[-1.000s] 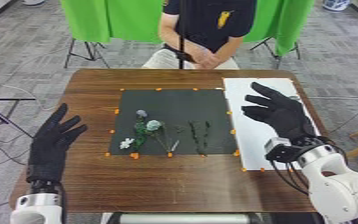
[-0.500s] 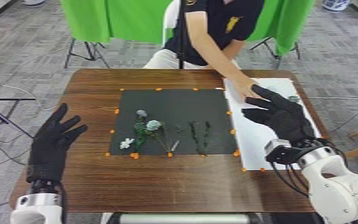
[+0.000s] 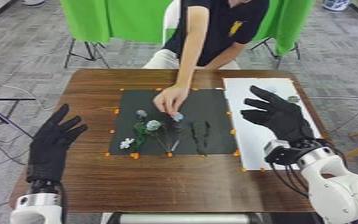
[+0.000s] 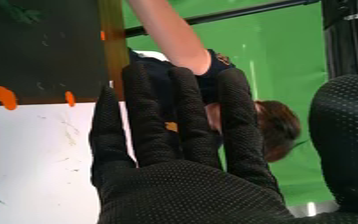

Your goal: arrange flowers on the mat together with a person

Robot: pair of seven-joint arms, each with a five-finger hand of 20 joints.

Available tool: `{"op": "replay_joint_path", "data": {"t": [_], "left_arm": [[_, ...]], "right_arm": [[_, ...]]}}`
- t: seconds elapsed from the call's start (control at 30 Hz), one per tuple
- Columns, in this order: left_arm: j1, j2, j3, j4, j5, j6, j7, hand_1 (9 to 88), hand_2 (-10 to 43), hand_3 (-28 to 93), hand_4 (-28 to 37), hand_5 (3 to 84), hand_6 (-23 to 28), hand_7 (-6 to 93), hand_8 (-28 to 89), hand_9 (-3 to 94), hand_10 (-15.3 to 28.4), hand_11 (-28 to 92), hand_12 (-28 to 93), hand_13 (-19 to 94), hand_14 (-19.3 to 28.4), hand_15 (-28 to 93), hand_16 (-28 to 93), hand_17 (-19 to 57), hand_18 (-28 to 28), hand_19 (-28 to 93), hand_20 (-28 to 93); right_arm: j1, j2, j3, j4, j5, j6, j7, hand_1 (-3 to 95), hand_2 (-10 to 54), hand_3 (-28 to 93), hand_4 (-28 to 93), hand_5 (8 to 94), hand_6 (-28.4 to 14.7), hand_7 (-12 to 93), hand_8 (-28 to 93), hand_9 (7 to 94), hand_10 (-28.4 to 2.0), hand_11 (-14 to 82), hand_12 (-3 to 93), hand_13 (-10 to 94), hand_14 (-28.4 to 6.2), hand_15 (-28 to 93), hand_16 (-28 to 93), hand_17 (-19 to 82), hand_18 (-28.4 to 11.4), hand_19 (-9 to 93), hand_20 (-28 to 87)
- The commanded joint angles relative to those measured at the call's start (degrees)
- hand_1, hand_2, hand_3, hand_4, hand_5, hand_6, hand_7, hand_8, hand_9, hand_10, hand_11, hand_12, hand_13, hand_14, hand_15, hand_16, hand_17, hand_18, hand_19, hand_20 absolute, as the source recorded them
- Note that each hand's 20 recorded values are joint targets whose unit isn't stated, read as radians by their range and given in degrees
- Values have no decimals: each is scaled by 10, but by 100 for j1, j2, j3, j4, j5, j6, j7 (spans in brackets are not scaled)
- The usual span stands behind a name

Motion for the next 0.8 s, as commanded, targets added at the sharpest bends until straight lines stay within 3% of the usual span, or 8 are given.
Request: {"op": "replay_joint_path", "data": {"t": [0.03,0.17,0.5,0.8], "left_arm": [[87,-76,-25,29,-52,-74,36,137,80,767,-283,350,35,124,-98,370,172,216,99,277,258,456,-63,-91,236,469,165],[90,-48,19,40,-102,-62,106,129,89,763,-283,353,36,121,-97,371,173,216,99,277,259,454,-63,-92,236,469,165],[41,-42,52,44,-121,-28,93,125,101,748,-283,357,38,115,-94,373,174,215,100,278,261,454,-62,-92,235,467,166],[59,-2,114,74,-215,26,207,125,103,738,-283,358,39,114,-92,373,175,218,101,277,260,456,-62,-92,235,466,168]], "right_arm": [[-81,-56,-23,-21,-59,-53,12,165,38,815,-282,413,33,134,-117,435,-134,68,151,344,-190,243,193,6,-219,459,208],[-58,-27,-47,-9,-61,-51,14,166,37,815,-282,413,34,134,-116,436,-134,69,152,345,-190,244,192,6,-219,459,208],[66,-25,-116,16,-123,-112,26,170,35,817,-280,413,34,136,-117,436,-134,69,152,346,-189,247,193,4,-219,460,210],[328,216,-97,47,-609,112,137,179,32,812,-278,423,32,138,-117,447,-136,78,156,361,-191,278,195,13,-222,477,221]]}}
